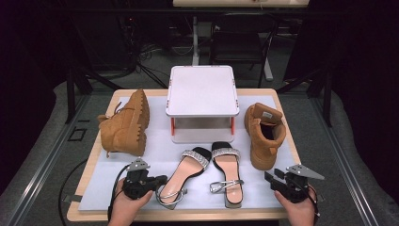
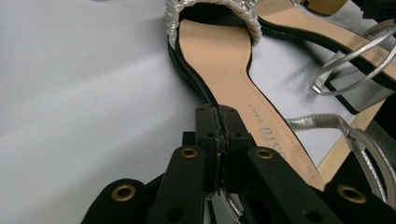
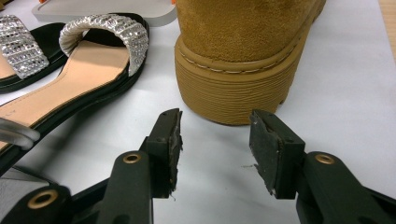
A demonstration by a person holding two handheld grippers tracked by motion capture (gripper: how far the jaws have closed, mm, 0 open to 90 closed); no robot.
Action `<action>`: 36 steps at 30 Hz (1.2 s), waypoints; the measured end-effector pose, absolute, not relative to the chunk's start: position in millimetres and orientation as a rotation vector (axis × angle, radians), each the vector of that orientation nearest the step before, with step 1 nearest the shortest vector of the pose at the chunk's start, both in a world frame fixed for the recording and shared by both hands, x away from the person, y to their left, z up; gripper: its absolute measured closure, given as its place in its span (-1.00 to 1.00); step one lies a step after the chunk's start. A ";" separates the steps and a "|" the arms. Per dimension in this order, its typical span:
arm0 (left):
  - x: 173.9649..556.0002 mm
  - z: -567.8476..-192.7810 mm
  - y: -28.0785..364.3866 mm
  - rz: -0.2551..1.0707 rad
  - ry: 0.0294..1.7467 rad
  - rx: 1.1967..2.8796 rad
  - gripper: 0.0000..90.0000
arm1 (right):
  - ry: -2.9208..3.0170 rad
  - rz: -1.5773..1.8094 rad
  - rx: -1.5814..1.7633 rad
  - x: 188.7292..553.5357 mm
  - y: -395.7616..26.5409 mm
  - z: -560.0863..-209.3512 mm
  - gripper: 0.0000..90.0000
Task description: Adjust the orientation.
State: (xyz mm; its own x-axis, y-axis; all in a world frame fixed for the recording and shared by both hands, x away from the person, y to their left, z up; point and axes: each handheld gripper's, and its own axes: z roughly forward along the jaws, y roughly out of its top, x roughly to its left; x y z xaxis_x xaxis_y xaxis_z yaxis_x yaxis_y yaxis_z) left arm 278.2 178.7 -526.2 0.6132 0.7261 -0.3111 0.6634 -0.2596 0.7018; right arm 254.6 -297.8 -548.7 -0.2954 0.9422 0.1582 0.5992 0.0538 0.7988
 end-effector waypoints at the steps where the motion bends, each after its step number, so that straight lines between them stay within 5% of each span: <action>1: 280.9 -526.1 182.2 0.093 1.105 1.977 0.96 | 1.931 1.129 1.542 254.6 -297.8 -548.7 0.19; 36: 290.6 -528.3 254.8 0.070 1.208 1.929 0.96 | 1.927 1.133 1.543 253.3 -298.0 -547.8 0.19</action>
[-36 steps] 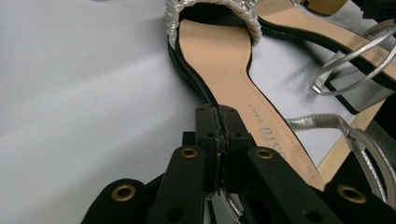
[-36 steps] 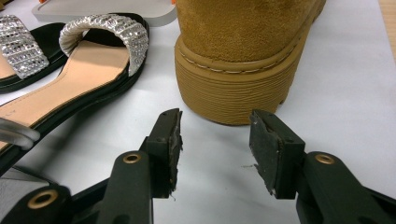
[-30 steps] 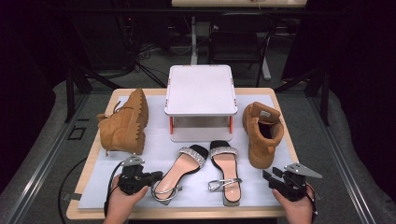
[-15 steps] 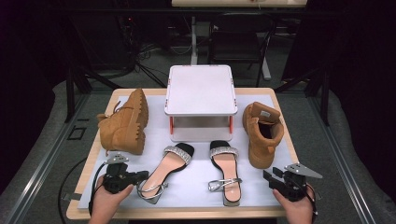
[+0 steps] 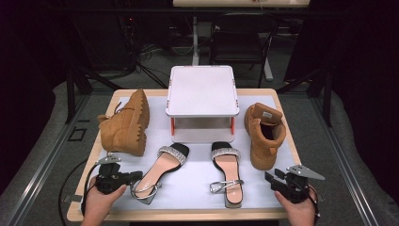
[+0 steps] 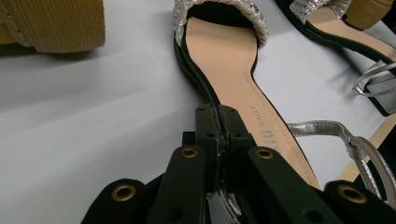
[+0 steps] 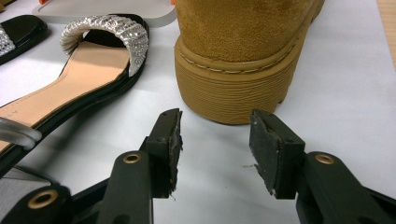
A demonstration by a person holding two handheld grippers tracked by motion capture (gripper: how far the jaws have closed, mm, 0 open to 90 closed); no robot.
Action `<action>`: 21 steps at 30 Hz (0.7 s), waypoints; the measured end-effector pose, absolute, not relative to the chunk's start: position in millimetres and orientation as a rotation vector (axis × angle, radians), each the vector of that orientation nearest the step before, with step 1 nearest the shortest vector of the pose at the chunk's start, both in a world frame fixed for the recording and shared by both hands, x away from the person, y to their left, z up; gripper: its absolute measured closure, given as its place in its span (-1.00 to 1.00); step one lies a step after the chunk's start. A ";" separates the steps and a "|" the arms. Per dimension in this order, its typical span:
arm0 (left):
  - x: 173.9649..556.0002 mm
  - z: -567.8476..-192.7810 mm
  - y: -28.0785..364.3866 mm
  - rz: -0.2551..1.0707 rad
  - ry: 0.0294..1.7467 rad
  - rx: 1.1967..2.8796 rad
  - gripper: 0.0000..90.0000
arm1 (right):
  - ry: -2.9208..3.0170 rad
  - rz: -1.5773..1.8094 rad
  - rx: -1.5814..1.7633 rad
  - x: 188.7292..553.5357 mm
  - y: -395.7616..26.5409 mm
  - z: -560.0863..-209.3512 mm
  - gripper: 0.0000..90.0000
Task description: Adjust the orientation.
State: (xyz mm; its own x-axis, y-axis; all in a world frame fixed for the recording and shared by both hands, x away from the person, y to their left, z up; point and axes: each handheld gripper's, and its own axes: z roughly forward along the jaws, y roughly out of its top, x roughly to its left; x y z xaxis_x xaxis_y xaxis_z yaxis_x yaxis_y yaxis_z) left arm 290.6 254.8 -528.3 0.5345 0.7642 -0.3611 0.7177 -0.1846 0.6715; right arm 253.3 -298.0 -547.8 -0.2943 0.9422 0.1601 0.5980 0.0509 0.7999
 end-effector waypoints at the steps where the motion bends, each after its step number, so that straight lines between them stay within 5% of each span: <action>1: 290.5 -529.1 256.4 0.070 1.215 1.915 0.95 | 1.926 1.136 1.542 253.3 -297.5 -547.9 0.19; 12: 288.8 -533.3 260.7 0.076 1.223 1.879 0.89 | 1.938 1.132 1.511 249.1 -289.8 -542.8 0.20; 21: 287.9 -533.5 263.6 0.125 1.235 1.845 0.56 | 1.975 1.165 1.414 238.3 -270.2 -530.4 0.16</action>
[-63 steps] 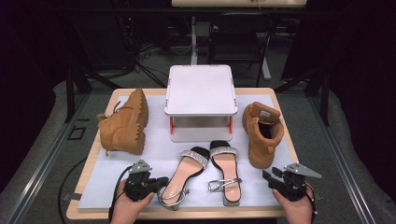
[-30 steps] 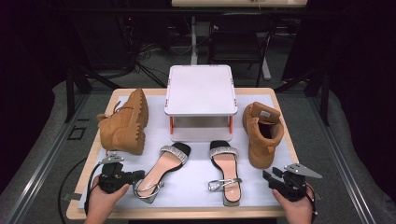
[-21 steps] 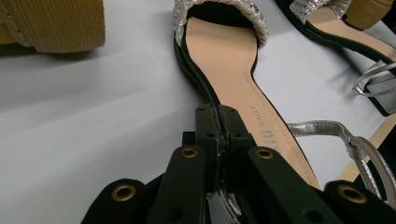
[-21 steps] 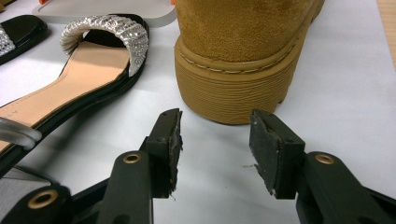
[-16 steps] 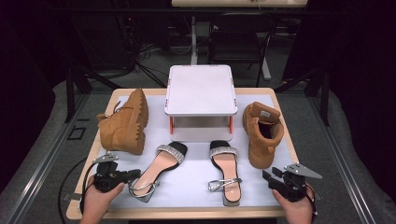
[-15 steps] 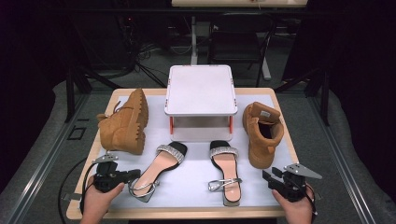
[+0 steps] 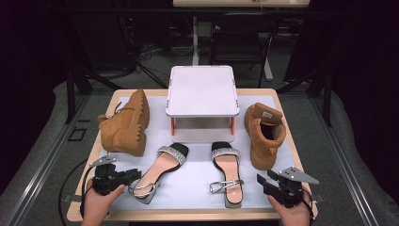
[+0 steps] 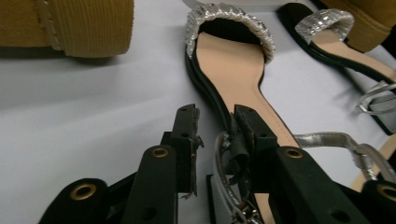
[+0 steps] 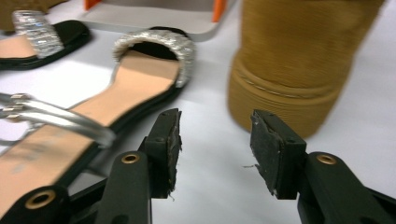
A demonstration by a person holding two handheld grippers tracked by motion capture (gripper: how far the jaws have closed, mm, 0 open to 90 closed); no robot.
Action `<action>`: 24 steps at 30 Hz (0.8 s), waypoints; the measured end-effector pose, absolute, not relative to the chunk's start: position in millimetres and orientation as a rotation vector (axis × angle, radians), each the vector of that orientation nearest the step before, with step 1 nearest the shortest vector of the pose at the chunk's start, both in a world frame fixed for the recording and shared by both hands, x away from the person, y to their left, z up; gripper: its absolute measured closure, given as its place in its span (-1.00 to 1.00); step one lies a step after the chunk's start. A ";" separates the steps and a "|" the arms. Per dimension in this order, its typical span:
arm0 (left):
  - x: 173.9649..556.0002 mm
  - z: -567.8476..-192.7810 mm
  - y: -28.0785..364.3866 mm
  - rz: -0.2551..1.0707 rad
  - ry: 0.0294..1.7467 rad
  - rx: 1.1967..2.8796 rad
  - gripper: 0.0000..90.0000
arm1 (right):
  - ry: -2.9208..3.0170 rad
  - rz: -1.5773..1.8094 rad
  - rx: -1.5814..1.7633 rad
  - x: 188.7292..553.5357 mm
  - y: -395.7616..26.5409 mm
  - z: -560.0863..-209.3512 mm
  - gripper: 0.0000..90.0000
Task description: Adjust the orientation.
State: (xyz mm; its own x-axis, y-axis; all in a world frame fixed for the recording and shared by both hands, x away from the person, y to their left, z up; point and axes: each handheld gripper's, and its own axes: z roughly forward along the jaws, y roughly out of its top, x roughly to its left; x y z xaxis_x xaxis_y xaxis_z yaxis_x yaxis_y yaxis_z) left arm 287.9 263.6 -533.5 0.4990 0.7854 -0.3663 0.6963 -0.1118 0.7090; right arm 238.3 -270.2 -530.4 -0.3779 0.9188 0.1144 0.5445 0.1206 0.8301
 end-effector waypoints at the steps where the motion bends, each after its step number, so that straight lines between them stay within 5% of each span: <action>1: 287.9 -533.5 263.6 0.125 1.235 1.845 0.53 | 1.975 1.165 1.414 238.3 -270.2 -530.4 0.16; 24: 289.6 -535.1 262.7 0.217 1.271 1.840 0.21 | 2.155 1.216 1.345 217.2 -211.2 -520.8 -0.17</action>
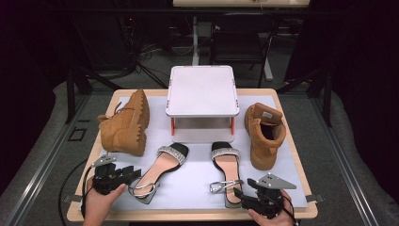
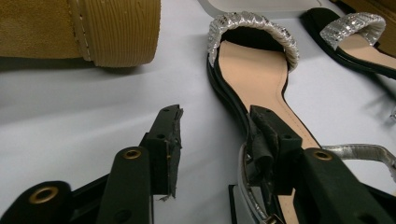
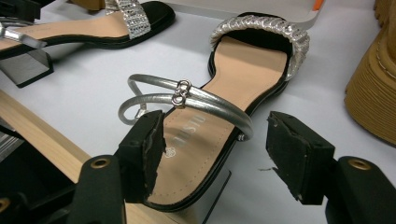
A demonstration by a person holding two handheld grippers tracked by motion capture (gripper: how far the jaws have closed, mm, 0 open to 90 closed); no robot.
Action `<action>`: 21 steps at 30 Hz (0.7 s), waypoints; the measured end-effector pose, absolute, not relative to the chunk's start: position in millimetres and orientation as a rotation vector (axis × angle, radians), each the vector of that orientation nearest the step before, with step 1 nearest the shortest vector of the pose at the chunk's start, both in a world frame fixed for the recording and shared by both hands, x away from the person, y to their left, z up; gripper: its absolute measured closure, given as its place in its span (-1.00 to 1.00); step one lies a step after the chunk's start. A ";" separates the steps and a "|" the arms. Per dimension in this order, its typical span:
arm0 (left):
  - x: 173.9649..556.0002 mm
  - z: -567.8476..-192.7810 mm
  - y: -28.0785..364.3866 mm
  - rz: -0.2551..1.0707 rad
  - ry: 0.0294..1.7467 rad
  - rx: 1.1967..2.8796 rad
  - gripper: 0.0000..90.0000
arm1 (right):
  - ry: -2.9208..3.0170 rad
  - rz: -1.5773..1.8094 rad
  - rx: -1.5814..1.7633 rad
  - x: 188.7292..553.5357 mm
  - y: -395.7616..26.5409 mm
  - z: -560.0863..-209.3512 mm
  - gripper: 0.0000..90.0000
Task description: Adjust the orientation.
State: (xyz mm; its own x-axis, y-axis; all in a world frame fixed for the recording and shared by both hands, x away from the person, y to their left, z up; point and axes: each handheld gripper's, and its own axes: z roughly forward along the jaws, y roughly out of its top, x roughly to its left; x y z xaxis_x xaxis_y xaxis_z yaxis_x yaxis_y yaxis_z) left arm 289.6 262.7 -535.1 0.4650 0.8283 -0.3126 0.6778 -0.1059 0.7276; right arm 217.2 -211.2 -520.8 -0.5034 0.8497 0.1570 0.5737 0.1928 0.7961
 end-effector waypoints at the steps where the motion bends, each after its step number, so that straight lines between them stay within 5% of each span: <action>1: 289.6 -534.7 263.0 0.216 1.271 1.846 0.19 | 2.142 1.210 1.345 217.1 -210.9 -521.4 -0.10; 12: 289.5 -535.4 263.1 0.227 1.277 1.828 0.18 | 2.129 1.185 1.357 226.5 -217.6 -527.9 0.79; 21: 289.6 -535.7 263.1 0.225 1.278 1.828 0.18 | 2.132 1.162 1.363 231.3 -224.2 -528.0 0.95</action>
